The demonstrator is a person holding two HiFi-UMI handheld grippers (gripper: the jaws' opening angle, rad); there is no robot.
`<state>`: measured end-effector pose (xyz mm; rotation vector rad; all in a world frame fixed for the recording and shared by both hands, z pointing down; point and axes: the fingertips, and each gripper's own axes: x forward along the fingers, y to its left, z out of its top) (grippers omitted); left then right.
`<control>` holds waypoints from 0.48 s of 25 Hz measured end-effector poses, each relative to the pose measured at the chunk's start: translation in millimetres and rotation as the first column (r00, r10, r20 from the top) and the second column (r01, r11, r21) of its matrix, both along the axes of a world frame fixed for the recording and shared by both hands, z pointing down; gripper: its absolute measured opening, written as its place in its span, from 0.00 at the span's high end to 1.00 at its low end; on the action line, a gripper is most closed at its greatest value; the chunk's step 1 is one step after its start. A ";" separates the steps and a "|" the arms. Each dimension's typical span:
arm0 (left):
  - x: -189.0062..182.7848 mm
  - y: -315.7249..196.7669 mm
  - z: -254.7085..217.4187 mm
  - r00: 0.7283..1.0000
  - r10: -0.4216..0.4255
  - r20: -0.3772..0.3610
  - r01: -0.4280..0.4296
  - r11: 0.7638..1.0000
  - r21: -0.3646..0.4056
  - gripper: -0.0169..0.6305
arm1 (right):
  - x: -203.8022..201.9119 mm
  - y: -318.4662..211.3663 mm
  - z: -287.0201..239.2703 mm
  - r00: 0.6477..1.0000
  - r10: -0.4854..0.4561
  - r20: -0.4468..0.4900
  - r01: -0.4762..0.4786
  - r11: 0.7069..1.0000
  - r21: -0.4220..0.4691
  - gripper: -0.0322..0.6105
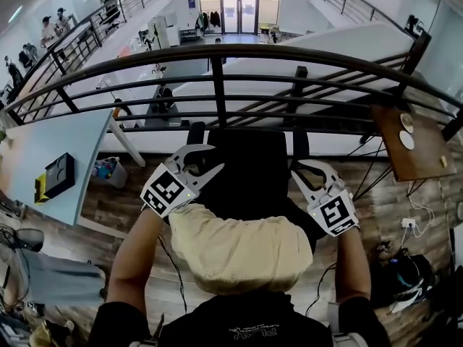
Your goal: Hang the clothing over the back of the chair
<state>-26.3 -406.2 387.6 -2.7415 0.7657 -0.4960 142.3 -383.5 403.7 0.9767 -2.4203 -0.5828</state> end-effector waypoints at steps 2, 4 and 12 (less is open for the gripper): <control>-5.2 1.2 -14.2 0.999 -0.035 -0.024 0.036 0.999 0.039 0.82 | 3.2 2.6 -19.3 0.999 0.023 0.032 -0.024 0.999 0.048 0.86; -14.0 3.4 -31.2 0.996 -0.074 -0.058 0.078 0.994 0.077 0.89 | 2.2 7.3 -41.1 0.997 0.034 0.067 -0.041 0.994 0.104 0.88; -39.6 41.3 -95.7 0.954 -0.176 -0.241 0.225 0.955 0.193 0.95 | -0.8 45.2 -111.5 0.991 0.125 0.042 -0.131 0.923 0.361 0.89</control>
